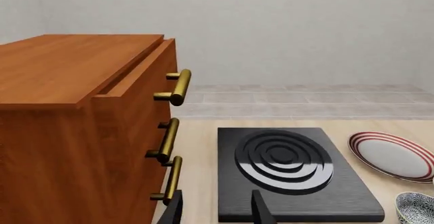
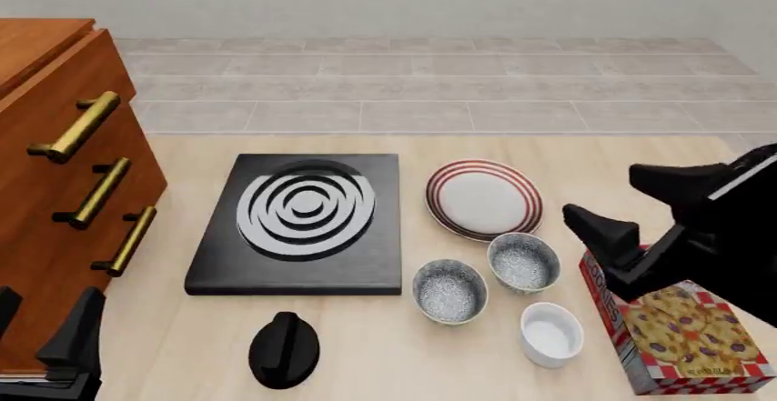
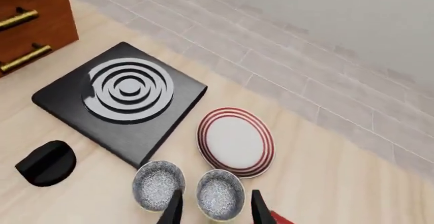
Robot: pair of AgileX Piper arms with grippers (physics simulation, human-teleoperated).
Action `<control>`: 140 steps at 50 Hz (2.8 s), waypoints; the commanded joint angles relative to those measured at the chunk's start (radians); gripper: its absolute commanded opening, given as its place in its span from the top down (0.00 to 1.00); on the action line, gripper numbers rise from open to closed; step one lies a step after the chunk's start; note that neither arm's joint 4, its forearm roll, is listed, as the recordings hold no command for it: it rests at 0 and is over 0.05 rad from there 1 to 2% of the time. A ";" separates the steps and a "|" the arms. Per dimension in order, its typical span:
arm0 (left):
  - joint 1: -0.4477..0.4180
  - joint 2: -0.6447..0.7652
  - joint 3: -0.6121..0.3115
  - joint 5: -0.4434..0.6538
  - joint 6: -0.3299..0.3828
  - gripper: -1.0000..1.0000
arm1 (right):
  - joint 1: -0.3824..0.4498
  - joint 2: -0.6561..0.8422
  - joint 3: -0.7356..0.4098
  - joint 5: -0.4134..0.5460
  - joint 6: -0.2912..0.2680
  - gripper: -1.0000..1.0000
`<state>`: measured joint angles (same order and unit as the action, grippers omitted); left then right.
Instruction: Pick the akita bowl from table center and place it on the plate.
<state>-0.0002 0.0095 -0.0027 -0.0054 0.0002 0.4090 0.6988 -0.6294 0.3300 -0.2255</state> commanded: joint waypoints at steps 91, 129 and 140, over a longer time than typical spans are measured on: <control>0.000 0.000 0.000 0.000 0.000 0.00 | 0.308 0.933 -0.265 0.194 -0.272 0.00; 0.000 0.000 0.000 0.000 0.000 0.00 | 0.334 1.011 -0.193 0.060 -0.204 0.00; 0.000 0.000 0.000 0.000 0.000 0.00 | 0.294 1.025 -0.216 0.065 -0.220 1.00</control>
<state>-0.0002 0.0095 -0.0027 -0.0054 0.0001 0.7207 1.7114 -0.8460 0.4015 -0.4431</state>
